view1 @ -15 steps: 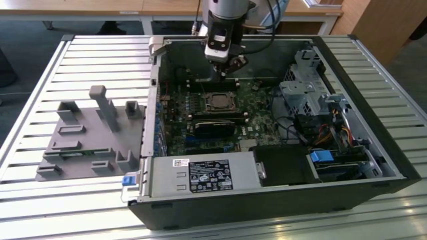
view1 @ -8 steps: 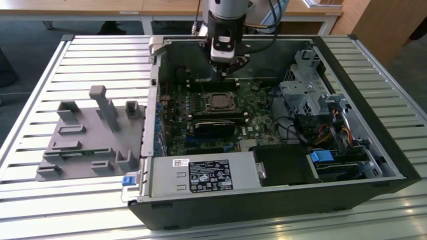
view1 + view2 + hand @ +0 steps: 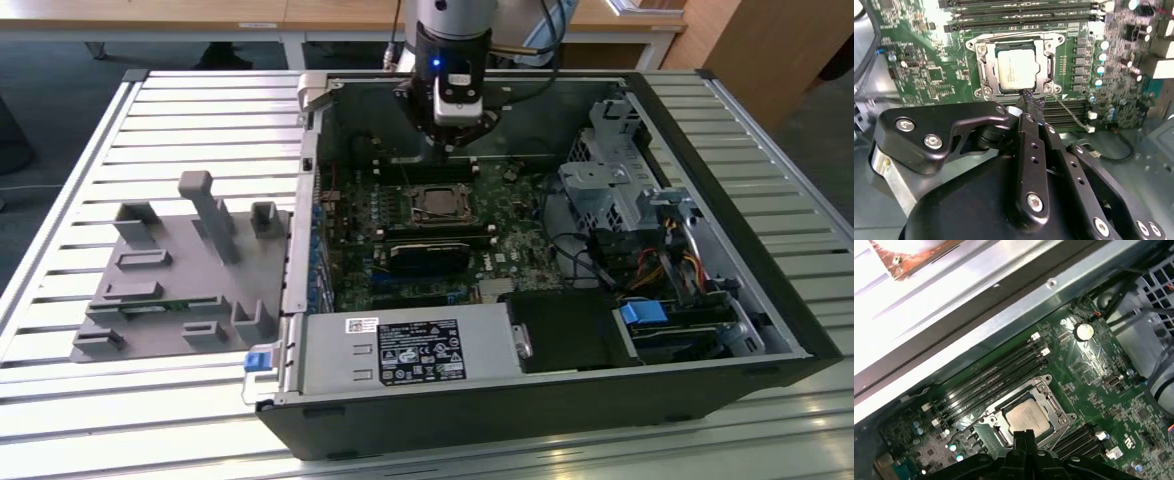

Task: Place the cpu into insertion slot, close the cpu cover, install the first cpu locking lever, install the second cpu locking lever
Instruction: 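Install the first cpu locking lever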

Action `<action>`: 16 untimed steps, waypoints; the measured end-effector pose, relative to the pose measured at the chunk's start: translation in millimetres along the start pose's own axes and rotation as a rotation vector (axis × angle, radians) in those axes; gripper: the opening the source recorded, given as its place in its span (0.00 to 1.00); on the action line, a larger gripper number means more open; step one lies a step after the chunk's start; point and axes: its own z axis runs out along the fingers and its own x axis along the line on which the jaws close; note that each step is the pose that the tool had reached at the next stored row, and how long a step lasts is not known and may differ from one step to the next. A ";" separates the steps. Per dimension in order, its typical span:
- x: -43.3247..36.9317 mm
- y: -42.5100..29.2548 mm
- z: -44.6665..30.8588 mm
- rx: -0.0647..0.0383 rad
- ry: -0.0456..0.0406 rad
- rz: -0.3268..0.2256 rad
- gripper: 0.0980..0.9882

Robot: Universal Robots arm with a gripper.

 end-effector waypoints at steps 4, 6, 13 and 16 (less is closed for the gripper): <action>0.0 0.0 0.3 0.000 0.0010 -0.073 0.01; 0.0 0.0 0.4 0.000 0.0015 -0.109 0.01; 0.0 0.0 0.9 0.001 0.0031 -0.237 0.01; 0.0 0.0 1.1 0.001 0.0038 -0.291 0.01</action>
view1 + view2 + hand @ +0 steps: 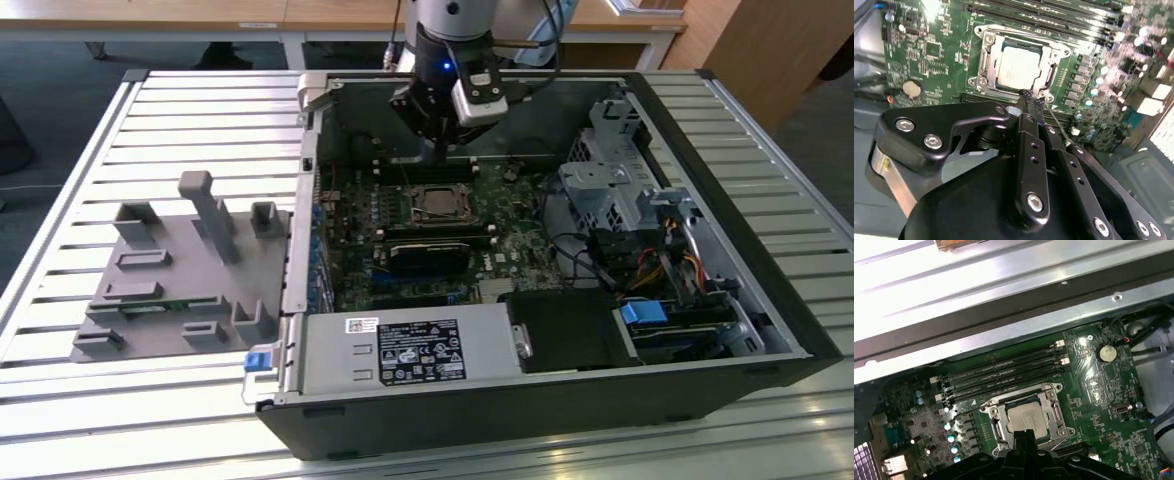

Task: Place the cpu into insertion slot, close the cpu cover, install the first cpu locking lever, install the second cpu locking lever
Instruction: 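Install the first cpu locking lever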

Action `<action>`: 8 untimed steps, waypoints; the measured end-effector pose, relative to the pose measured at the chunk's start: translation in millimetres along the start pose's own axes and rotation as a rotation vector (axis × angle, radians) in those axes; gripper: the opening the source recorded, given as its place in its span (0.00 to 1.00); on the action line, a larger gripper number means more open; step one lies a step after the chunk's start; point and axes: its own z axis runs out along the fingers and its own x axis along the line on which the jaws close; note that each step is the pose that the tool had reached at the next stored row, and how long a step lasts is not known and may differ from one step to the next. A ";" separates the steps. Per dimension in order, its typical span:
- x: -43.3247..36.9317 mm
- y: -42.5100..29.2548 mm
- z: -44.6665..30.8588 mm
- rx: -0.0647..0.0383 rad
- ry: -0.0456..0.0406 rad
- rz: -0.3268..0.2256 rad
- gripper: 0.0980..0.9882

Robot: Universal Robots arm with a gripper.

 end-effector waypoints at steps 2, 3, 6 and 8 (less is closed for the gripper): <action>0.0 0.0 0.1 0.000 0.0005 -0.037 0.01; 0.0 0.0 0.1 0.000 0.0007 -0.055 0.01; 0.0 0.0 0.3 0.000 0.0015 -0.110 0.01; 0.0 0.0 0.5 0.000 0.0020 -0.146 0.01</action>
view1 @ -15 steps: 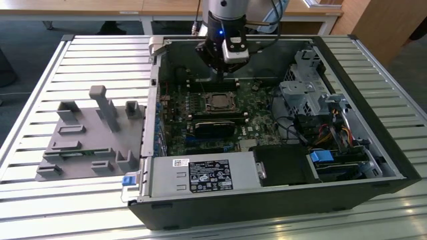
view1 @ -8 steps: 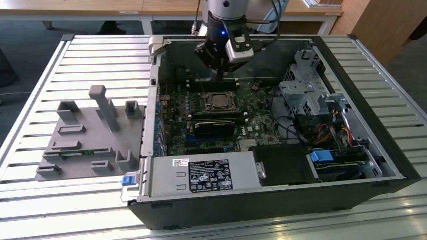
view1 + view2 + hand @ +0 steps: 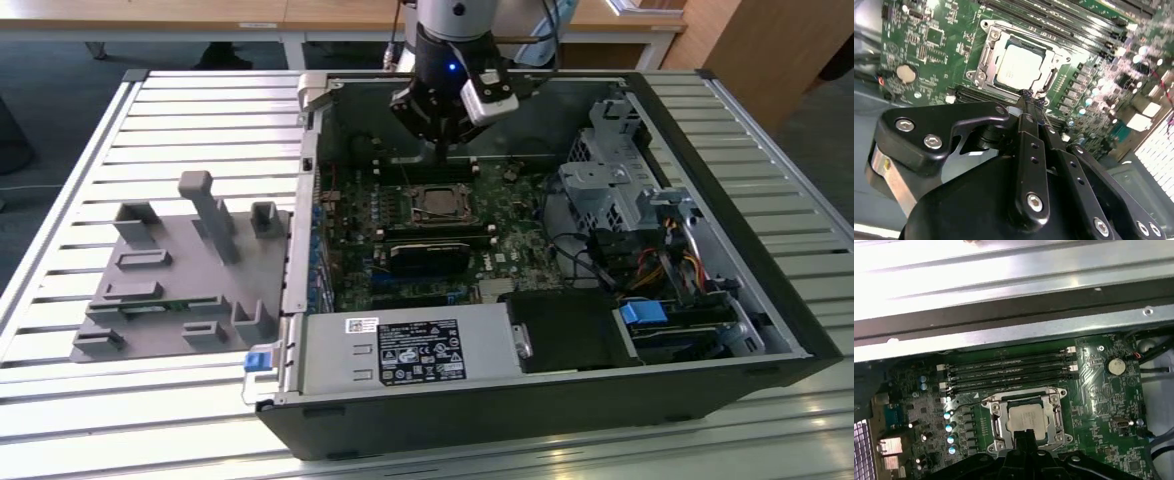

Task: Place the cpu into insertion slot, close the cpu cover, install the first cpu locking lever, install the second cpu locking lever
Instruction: 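Install the first cpu locking lever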

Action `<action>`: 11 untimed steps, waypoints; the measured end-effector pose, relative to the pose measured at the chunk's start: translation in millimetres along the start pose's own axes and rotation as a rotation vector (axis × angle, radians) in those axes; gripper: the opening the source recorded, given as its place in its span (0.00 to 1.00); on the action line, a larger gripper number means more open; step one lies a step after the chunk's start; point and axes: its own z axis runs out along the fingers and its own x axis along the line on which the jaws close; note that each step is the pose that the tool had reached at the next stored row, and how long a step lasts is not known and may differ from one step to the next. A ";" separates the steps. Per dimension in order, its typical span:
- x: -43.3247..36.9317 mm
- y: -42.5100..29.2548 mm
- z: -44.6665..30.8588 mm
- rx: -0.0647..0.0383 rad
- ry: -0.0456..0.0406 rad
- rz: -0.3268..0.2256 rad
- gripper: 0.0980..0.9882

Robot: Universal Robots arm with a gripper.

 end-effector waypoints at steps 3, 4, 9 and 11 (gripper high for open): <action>0.0 0.0 0.2 -0.002 0.0009 -0.054 0.01; 0.0 0.0 0.2 -0.004 0.0013 -0.068 0.01; 5.9 -0.8 1.3 -0.034 0.0028 -0.088 0.01; 11.6 -1.6 1.9 -0.035 0.0021 -0.088 0.01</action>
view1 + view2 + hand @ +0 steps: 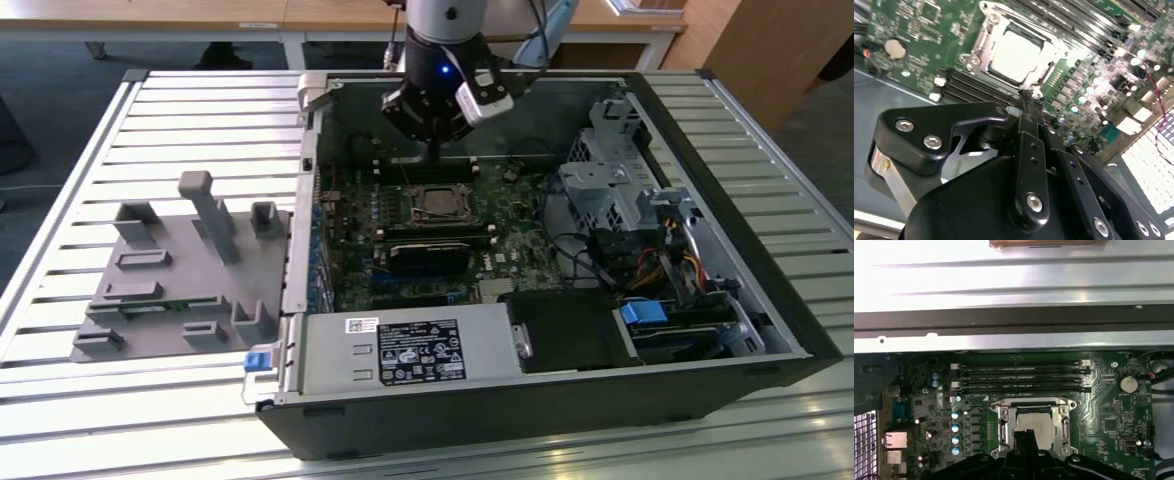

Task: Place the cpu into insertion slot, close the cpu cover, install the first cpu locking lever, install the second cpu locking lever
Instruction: 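Install the first cpu locking lever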

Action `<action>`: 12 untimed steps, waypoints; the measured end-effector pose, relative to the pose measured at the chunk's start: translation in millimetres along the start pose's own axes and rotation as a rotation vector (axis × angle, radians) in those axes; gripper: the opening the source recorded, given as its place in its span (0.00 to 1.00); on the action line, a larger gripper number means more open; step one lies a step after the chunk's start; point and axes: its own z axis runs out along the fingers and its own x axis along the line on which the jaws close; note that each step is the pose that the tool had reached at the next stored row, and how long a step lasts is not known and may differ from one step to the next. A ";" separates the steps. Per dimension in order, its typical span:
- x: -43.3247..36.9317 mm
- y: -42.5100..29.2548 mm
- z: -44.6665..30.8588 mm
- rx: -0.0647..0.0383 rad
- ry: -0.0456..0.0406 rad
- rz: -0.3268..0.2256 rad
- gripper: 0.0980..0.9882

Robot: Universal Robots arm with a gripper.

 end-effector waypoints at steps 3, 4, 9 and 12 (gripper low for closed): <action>7.2 -0.5 1.0 0.000 -0.0005 -0.001 0.01; 8.9 -0.6 1.3 0.000 -0.0007 -0.001 0.01; 21.3 -1.3 2.6 0.000 -0.0034 -0.002 0.01; 28.4 -1.7 3.1 0.000 -0.0052 -0.003 0.01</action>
